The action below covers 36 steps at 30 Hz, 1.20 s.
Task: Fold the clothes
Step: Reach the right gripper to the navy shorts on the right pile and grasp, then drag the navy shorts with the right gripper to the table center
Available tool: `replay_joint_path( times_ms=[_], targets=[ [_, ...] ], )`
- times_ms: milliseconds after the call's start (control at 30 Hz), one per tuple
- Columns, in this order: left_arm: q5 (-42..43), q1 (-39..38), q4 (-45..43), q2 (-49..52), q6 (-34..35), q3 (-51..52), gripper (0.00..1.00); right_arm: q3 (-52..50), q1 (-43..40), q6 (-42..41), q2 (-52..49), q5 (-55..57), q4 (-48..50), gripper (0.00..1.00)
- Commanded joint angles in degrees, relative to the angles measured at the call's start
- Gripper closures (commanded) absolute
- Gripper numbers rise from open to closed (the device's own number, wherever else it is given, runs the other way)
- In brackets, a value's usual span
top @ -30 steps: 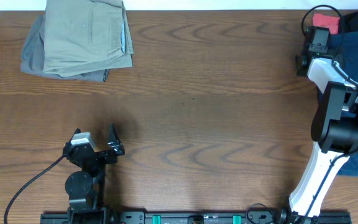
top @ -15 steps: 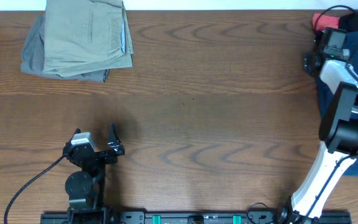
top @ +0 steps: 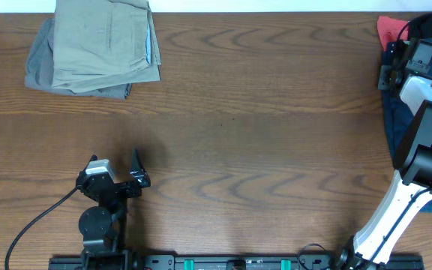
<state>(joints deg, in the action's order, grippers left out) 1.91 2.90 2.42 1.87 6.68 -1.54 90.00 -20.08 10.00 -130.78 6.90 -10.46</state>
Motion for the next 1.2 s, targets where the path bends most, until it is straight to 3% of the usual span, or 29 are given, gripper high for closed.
replay_joint_path(
  times_ms=[0,67,267,367,800,1167],
  targets=[
    [-1.5,-0.1,1.6,-0.1,0.5,1.3,0.02,0.0,-0.5,-4.4,-1.2,-0.2,-0.5,0.53],
    [-1.5,-0.1,1.6,-0.1,0.5,1.3,0.02,0.0,-0.5,-5.9,-0.3,-0.2,-0.5,0.57],
    [-1.5,-0.1,1.6,-0.1,0.5,1.3,0.02,0.0,-0.4,-8.1,3.2,-0.3,-1.0,0.89],
    [-1.5,-0.1,1.6,-0.1,0.5,1.3,0.02,0.0,-0.4,-8.1,4.7,-0.2,-2.1,0.99],
    [-1.5,-0.1,1.6,-0.1,0.5,1.3,0.02,0.0,0.7,-11.3,14.8,-0.6,-6.7,0.99],
    [-1.5,-0.1,1.6,-0.1,0.5,1.3,0.02,0.0,9.4,-11.3,22.6,-14.8,-10.4,0.99]
  ],
)
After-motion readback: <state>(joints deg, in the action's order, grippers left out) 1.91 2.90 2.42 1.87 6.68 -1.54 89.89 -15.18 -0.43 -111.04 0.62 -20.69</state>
